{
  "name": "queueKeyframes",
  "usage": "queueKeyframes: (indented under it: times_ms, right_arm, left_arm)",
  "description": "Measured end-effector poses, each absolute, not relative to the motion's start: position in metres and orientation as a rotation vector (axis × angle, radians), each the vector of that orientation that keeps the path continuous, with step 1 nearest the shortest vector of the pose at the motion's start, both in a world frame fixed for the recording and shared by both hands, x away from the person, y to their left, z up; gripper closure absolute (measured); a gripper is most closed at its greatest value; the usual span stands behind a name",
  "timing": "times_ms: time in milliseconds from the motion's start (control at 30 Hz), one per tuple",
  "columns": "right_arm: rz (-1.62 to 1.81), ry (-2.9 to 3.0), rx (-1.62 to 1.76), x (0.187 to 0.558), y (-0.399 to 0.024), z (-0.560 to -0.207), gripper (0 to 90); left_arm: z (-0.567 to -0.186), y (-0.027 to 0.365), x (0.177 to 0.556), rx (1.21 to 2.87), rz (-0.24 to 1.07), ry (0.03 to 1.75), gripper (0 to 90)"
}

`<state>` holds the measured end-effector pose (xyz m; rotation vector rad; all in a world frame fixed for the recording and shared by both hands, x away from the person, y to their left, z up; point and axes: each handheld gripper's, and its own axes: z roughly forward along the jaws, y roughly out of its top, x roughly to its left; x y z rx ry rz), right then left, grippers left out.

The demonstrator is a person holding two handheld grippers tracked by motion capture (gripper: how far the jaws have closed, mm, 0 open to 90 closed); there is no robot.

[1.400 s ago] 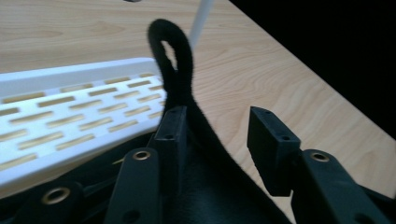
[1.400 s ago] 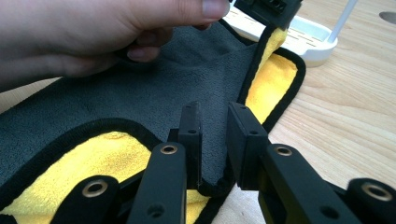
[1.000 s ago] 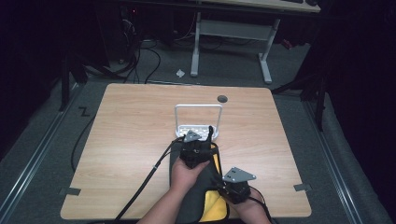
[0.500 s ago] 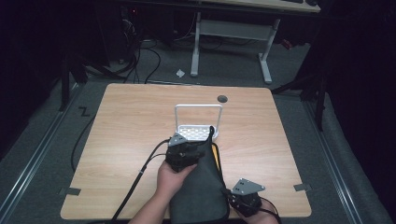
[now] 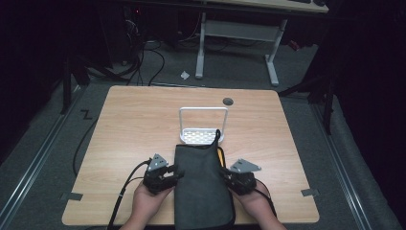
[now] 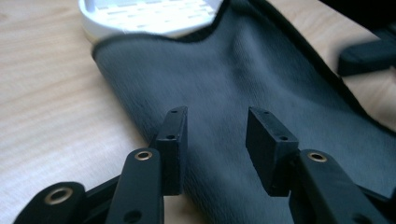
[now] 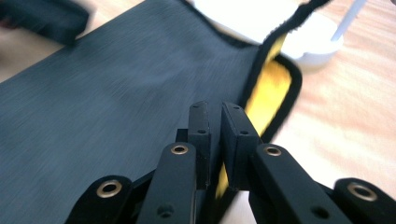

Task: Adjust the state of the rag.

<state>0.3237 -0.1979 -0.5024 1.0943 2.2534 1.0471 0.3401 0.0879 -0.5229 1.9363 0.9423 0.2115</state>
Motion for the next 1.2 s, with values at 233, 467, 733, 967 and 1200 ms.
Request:
queueKeyframes:
  times_ms: [233, 467, 733, 967, 1200]
  right_arm:
    - [0.889, 2.267, 1.181, 0.355, -0.198, -0.525, 89.1]
    - [0.936, 2.269, 1.213, 0.349, -0.205, -0.527, 90.0]
    - [1.002, 2.319, 1.202, 0.322, -0.220, -0.527, 87.8]
    - [1.013, 2.346, 1.179, 0.304, -0.226, -0.526, 84.8]
    - [1.024, 2.343, 1.166, 0.307, -0.225, -0.527, 84.1]
  left_arm:
    - [-0.535, 0.079, 0.342, 2.017, 0.224, 0.942, 67.3]
    - [-0.533, 0.080, 0.338, 2.057, 0.198, 0.913, 76.1]
    - [-0.534, 0.084, 0.326, 2.053, 0.069, 0.887, 76.1]
    - [-0.528, 0.079, 0.323, 2.093, 0.058, 0.847, 71.3]
    - [-0.522, 0.081, 0.357, 1.968, 0.199, 0.980, 50.2]
